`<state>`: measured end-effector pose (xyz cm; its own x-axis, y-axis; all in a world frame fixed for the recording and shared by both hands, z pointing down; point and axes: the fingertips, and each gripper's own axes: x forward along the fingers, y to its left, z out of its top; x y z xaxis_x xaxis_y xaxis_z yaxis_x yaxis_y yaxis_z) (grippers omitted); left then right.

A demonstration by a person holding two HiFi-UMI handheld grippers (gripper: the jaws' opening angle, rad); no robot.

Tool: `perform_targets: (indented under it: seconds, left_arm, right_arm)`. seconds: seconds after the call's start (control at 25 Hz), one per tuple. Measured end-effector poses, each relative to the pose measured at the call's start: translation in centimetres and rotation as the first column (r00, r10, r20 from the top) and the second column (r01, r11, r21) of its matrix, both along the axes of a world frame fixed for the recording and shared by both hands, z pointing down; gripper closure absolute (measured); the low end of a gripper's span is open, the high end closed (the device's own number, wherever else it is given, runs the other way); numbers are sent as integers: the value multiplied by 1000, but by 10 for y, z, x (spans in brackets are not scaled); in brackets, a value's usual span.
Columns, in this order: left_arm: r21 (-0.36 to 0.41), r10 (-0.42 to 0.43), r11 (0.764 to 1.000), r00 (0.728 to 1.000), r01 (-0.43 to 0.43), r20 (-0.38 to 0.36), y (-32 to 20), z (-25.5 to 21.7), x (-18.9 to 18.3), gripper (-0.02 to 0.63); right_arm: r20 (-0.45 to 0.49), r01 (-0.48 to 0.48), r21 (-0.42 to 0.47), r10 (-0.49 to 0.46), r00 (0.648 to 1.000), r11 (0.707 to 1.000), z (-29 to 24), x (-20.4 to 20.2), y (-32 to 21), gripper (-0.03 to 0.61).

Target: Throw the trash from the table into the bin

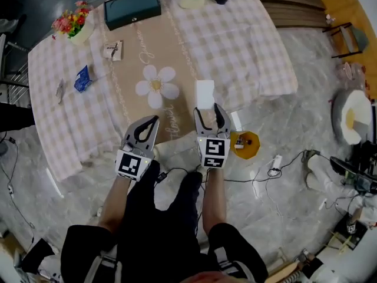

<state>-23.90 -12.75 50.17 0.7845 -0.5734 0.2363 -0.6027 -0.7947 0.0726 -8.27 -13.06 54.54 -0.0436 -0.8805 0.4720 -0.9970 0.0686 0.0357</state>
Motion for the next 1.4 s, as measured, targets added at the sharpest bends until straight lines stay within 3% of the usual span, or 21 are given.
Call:
perform_targets:
  seconds: [0.44,0.76,1.0,1.24,1.4]
  left_arm:
    - [6,213,977,977,-213,-24,72,-11,153,611]
    - [29,389,921,921,-388,-34,135,-5,251,611]
    - [10,493,870,869,-493,-40,185,1,314,611]
    - [-5,566,824,824,-566,-33,228,19,365,611]
    - [-4,596,803,802,-596,-34,246,45,389,611]
  right_arm:
    - [-14,-226,-2,226,974,974,-11,147,125,309]
    - [-31,-414,-4,414,910,910,-9,238,233,310]
    - [-34,-537,-26,536,844,843,-1,284,315,310]
    - [-27,-605,-57,605,796,794,25,321,371,310]
    - [-8,-619,-82,621,784,781,64,333,388,309]
